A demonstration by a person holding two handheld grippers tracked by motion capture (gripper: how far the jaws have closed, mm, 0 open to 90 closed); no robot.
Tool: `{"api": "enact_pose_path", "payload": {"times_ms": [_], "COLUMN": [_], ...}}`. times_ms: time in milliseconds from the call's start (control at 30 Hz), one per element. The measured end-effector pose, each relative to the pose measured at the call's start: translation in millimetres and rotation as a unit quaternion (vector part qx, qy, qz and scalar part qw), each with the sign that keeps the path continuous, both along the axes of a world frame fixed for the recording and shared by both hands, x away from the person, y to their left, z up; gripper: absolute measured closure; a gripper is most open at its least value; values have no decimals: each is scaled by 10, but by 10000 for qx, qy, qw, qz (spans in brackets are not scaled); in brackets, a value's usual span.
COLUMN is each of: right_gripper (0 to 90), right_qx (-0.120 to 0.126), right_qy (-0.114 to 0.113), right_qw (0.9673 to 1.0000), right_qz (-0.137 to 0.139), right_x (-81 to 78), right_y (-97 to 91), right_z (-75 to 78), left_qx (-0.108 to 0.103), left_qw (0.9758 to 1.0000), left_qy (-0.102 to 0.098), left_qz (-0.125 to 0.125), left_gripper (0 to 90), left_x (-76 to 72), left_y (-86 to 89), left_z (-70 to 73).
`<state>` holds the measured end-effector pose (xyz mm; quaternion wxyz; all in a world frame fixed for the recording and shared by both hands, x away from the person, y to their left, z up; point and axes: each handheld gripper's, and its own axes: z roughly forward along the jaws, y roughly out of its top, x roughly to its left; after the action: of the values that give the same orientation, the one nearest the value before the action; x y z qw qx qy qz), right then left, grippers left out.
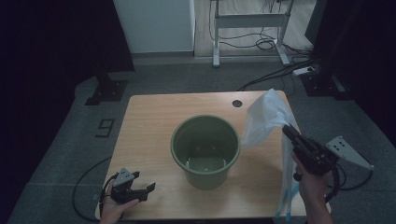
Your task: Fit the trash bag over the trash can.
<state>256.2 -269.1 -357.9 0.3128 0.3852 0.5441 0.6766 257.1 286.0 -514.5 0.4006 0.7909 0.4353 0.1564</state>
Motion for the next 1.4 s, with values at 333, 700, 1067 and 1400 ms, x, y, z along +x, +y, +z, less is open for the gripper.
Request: {"api": "enact_pose_path", "payload": {"times_ms": [333, 700, 1067, 1400], "right_gripper": [889, 889, 888, 888], "right_qx": [-28, 26, -141, -372], "right_qy": [-357, -635, -975, -918], "right_qw": [9994, 9979, 9941, 9930], "right_qz": [19, 139, 456, 646], "right_x": [-75, -128, -186, -158], "right_y": [40, 132, 530, 796], "right_z": [382, 717, 1085, 1022], "left_qx": [1, -16, -36, -39], "left_qw": [10000, 10000, 10000, 9999], "left_qy": [22, 34, 38, 36], "left_qz": [26, 41, 64, 88], "left_gripper": [138, 138, 138, 138], "left_x": [-14, -18, -29, -35], "left_y": [6, 8, 44, 66], "left_z": [-14, -17, -16, -10]}}
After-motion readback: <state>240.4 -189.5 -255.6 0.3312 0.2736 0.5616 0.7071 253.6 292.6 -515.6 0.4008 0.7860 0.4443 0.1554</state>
